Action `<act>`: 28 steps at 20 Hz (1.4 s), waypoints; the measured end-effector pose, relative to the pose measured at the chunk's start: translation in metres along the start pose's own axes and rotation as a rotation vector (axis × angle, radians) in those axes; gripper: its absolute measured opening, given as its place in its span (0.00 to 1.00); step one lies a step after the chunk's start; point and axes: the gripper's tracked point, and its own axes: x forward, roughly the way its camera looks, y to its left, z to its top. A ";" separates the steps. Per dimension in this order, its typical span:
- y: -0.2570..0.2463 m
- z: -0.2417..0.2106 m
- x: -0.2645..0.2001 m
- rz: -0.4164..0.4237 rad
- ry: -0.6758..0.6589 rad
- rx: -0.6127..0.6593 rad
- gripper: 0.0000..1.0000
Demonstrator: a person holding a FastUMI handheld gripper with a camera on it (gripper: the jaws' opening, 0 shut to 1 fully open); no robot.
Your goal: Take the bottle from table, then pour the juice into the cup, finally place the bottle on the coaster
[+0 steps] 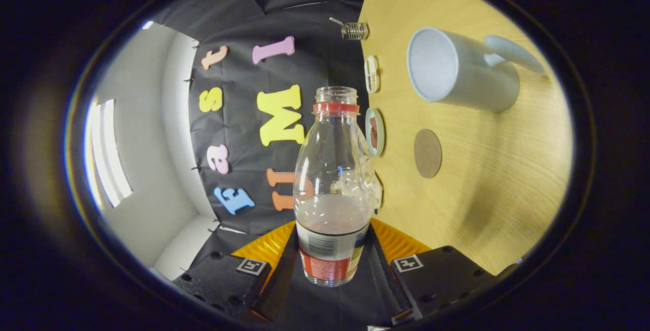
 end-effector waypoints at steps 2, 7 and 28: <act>0.001 0.002 0.001 0.004 0.000 0.020 0.76; 0.001 0.002 0.003 0.004 -0.002 0.051 0.76; 0.011 0.008 0.007 0.020 0.004 0.119 0.76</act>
